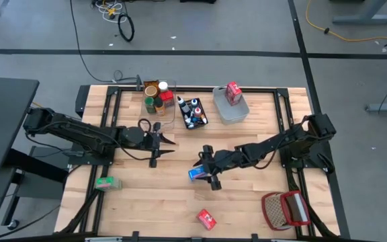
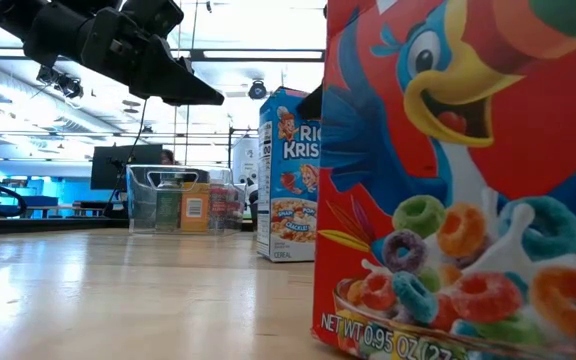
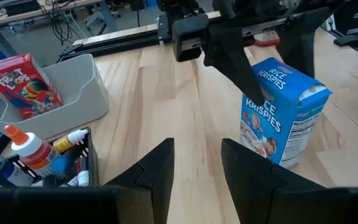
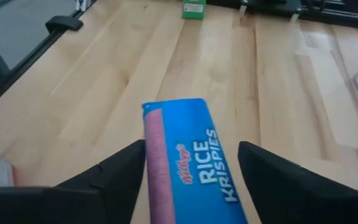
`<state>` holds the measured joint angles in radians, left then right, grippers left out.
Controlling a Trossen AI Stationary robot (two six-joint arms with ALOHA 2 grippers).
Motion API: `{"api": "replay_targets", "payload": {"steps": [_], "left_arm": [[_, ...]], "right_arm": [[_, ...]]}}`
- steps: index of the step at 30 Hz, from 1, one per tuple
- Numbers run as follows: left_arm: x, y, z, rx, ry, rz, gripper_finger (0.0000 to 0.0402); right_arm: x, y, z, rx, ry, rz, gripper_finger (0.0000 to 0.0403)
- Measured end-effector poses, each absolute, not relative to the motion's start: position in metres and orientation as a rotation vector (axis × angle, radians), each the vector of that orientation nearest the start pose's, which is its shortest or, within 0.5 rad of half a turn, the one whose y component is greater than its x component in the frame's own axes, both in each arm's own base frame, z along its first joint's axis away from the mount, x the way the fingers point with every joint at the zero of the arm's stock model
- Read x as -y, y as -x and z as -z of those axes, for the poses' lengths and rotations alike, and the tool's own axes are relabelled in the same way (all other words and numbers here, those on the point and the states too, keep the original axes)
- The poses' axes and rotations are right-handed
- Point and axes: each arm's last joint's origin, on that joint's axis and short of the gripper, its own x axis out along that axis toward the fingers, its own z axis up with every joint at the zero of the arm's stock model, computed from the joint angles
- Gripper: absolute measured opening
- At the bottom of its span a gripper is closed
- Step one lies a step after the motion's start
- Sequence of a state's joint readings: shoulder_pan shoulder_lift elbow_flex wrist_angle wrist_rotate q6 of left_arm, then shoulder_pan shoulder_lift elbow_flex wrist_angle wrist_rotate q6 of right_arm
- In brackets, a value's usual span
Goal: Pick & Place Kitchen Items
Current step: Put the blue cereal box into the gray bin
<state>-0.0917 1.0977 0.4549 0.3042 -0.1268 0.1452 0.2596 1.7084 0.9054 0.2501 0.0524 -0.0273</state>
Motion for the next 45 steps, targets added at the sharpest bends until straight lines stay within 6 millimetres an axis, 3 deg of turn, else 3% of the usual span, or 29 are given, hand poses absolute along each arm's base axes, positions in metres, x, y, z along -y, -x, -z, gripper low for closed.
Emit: {"api": "replay_targets", "payload": {"steps": [13,21,26,34,39,45], "left_arm": [[0.017,-0.222,-0.206,-0.351,-0.174,-0.011,0.0142],[0.017,-0.22,-0.203,-0.395,-0.177,-0.011,0.0142],[0.016,-0.22,-0.201,-0.411,-0.178,-0.01,0.0142],[0.017,-0.219,-0.201,-0.415,-0.179,-0.009,0.0142],[0.017,-0.219,-0.201,-0.417,-0.179,-0.008,0.0142],[0.017,-0.219,-0.2,-0.42,-0.176,-0.007,0.0142]], "right_arm": [[-0.082,-0.339,-0.177,-0.592,0.061,-0.191,0.0143],[-0.066,-0.332,-0.21,-0.505,-0.017,-0.075,0.0112],[-0.045,-0.307,-0.243,-0.499,0.036,0.172,0.0114],[-0.008,-0.256,-0.292,-0.399,0.18,0.849,0.0114],[0.014,-0.244,-0.294,-0.386,0.149,1.076,0.0114],[0.049,-0.235,-0.275,-0.498,0.003,1.18,0.0114]]}}
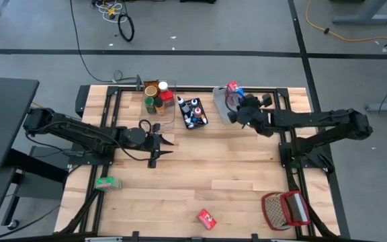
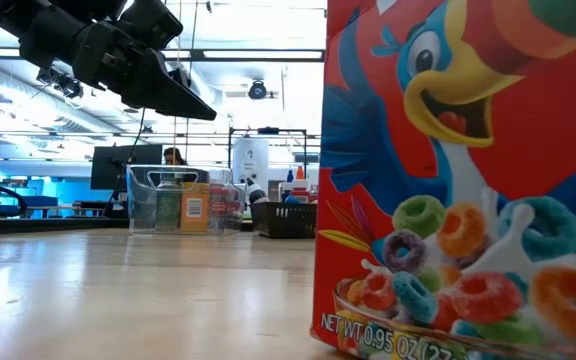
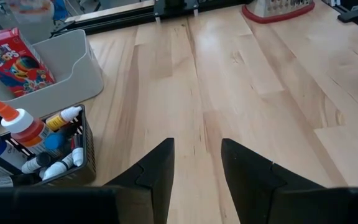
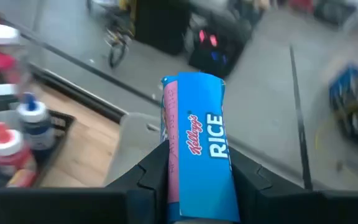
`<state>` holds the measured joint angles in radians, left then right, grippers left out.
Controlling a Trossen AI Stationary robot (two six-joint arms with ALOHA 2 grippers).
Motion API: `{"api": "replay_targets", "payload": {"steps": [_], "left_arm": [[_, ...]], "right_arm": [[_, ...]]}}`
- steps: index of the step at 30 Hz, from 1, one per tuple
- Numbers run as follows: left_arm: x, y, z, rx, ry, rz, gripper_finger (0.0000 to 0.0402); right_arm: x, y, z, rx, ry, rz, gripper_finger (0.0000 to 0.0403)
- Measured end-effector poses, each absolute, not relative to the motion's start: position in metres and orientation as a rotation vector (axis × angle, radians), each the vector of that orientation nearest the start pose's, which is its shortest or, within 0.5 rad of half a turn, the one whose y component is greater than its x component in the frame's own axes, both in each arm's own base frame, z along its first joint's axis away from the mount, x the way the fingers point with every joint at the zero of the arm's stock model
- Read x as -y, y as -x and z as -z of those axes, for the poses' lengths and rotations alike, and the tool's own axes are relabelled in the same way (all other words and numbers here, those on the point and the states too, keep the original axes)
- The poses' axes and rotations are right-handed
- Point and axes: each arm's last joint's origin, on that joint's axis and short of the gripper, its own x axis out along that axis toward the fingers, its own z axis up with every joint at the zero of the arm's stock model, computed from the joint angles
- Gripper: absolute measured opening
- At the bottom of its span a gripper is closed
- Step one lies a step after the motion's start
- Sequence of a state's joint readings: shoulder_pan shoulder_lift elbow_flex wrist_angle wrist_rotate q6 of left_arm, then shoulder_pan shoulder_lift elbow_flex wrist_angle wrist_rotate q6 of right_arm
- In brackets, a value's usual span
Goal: Pick & Place Kitchen Items
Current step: Put the blue cereal box into the gray bin
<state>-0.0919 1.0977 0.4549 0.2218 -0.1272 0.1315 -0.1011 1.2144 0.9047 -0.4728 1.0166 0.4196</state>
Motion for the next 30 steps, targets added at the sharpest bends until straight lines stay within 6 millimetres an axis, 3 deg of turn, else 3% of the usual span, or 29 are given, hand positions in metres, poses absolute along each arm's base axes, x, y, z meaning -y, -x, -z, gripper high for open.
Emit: {"api": "replay_targets", "payload": {"steps": [4,14,30], "left_arm": [[0.016,-0.219,-0.2,-0.424,-0.171,-0.008,0.0142],[0.017,-0.219,-0.2,-0.428,-0.136,-0.015,0.0142],[0.016,-0.218,-0.197,-0.453,-0.104,-0.021,0.0142]], "right_arm": [[0.066,-0.233,-0.262,-0.548,-0.12,1.22,0.0114],[0.086,-0.242,-0.238,-0.625,-0.18,1.287,0.0114],[0.1,-0.242,-0.231,-0.616,-0.314,1.313,0.0114]]}}
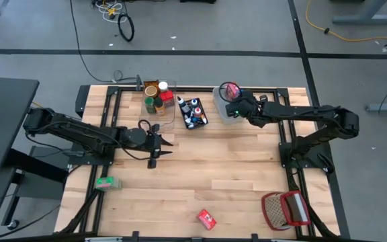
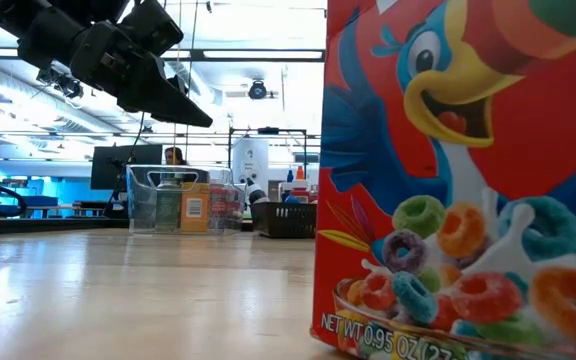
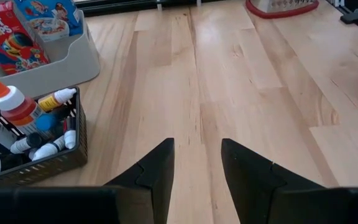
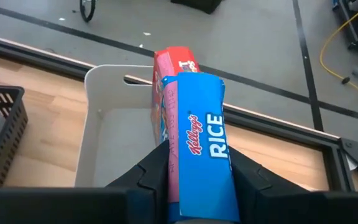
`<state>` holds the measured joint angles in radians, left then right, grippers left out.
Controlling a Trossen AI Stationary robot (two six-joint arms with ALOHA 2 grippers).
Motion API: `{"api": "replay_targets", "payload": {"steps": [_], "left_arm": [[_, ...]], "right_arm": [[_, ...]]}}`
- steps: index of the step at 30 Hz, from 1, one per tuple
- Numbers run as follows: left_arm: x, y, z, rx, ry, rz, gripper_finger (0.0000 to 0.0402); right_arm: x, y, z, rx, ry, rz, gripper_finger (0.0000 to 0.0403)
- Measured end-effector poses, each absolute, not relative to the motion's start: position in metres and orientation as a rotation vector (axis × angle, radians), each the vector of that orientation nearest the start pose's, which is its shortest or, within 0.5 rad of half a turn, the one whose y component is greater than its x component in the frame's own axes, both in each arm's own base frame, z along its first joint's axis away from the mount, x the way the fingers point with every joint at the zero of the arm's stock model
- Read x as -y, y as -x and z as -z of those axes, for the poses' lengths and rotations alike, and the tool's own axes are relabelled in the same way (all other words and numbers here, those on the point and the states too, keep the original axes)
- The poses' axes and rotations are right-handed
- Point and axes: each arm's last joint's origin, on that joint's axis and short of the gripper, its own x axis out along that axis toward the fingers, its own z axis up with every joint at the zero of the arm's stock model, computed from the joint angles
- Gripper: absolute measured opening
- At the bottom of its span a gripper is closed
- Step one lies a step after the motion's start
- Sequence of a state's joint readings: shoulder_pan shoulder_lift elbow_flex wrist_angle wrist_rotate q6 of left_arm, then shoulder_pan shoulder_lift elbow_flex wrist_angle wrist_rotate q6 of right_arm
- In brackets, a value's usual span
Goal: Pick & Place Kitchen Items
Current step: Put the blue cereal box into the gray bin
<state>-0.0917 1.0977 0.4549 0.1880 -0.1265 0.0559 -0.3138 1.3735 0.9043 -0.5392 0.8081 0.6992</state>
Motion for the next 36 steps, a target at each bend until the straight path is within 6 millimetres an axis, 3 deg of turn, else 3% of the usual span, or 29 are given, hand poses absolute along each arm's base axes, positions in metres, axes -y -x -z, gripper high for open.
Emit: {"api": "replay_targets", "payload": {"steps": [4,11,16,24,36], "left_arm": [[0.016,-0.218,-0.197,-0.453,-0.104,-0.021,0.0142],[0.016,-0.218,-0.197,-0.451,-0.088,-0.025,0.0142],[0.016,-0.218,-0.198,-0.45,-0.092,-0.024,0.0142],[0.016,-0.218,-0.198,-0.449,-0.113,-0.02,0.0142],[0.016,-0.218,-0.198,-0.449,-0.115,-0.019,0.0142]], "right_arm": [[0.1,-0.241,-0.228,-0.607,-0.321,1.308,0.0115],[0.103,-0.232,-0.192,-0.559,-0.335,1.3,0.0116],[0.109,-0.222,-0.178,-0.56,-0.358,1.322,0.0116],[0.121,-0.215,-0.169,-0.55,-0.319,1.286,0.012],[0.125,-0.216,-0.172,-0.564,-0.214,1.274,0.0207]]}}
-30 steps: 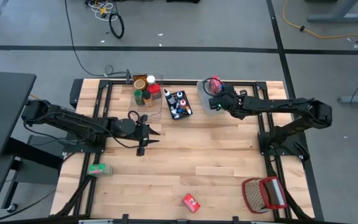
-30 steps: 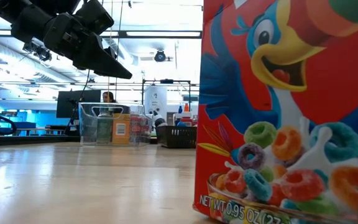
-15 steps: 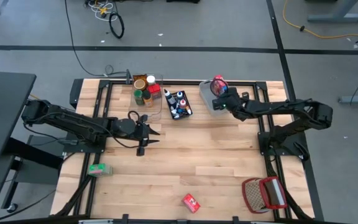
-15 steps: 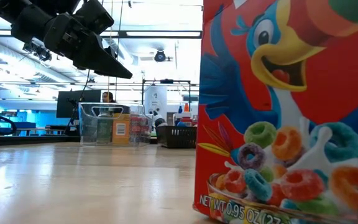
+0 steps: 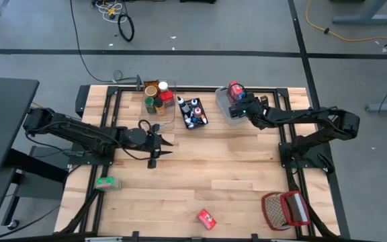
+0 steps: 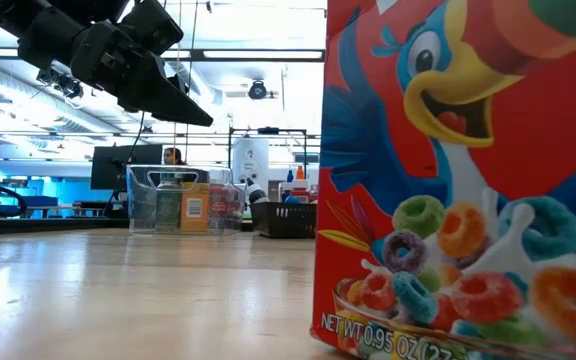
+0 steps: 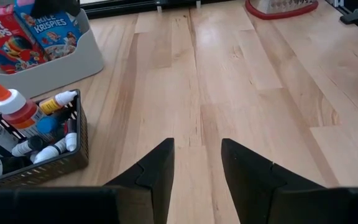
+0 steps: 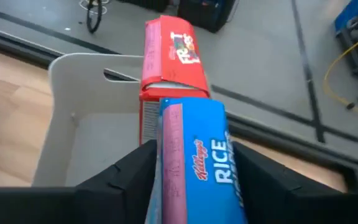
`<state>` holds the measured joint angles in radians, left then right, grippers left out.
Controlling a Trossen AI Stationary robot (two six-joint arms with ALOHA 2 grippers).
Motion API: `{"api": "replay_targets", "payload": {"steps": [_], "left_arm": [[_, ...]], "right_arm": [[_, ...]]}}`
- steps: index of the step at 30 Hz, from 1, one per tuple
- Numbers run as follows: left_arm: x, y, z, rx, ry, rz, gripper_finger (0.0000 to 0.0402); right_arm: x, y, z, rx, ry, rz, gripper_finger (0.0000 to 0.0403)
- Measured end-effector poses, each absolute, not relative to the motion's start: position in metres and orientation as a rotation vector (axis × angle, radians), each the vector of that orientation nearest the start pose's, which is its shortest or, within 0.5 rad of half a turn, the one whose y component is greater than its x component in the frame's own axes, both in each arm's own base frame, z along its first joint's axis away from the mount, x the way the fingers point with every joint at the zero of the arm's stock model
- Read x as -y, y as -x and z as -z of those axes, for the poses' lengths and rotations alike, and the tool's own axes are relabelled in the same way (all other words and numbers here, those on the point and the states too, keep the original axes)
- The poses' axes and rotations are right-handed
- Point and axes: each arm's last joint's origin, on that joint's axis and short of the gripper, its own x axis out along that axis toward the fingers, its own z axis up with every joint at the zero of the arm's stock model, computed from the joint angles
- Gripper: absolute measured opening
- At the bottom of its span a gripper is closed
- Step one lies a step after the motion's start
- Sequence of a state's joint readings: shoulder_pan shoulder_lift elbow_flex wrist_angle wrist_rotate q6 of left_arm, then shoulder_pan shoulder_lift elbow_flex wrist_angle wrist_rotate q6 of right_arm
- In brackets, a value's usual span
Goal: Pick & Place Kitchen Items
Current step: Put the blue cereal box into the gray bin, then put the red cereal box into the gray bin
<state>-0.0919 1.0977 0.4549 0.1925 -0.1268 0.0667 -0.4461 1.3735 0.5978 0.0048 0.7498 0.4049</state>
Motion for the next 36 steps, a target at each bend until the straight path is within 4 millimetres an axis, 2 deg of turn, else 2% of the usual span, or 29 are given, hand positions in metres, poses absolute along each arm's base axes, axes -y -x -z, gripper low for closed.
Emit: {"api": "replay_targets", "payload": {"steps": [4,7,13,17,23,26,36], "left_arm": [[0.016,-0.218,-0.198,-0.449,-0.112,-0.02,0.0142],[0.016,-0.218,-0.198,-0.449,-0.112,-0.02,0.0142],[0.016,-0.218,-0.198,-0.449,-0.09,-0.025,0.0142],[0.017,-0.218,-0.198,-0.449,-0.084,-0.021,0.0142],[0.017,-0.218,-0.198,-0.449,-0.039,-0.02,0.0142],[0.017,-0.218,-0.198,-0.448,-0.032,-0.021,0.0142],[0.017,-0.219,-0.199,-0.431,-0.022,-0.024,0.0142]], "right_arm": [[0.128,-0.221,-0.182,-0.566,-0.151,1.278,0.0227],[0.131,-0.227,-0.197,-0.549,-0.112,1.26,0.0236],[0.127,-0.24,-0.248,-0.441,-0.041,1.181,0.0239],[0.112,-0.253,-0.282,-0.355,-0.041,0.967,0.0235],[0.073,-0.276,-0.305,-0.25,-0.206,0.472,0.023],[0.047,-0.282,-0.308,-0.227,-0.22,0.322,0.0224],[-0.066,-0.291,-0.311,-0.158,-0.228,-0.111,0.0198]]}}
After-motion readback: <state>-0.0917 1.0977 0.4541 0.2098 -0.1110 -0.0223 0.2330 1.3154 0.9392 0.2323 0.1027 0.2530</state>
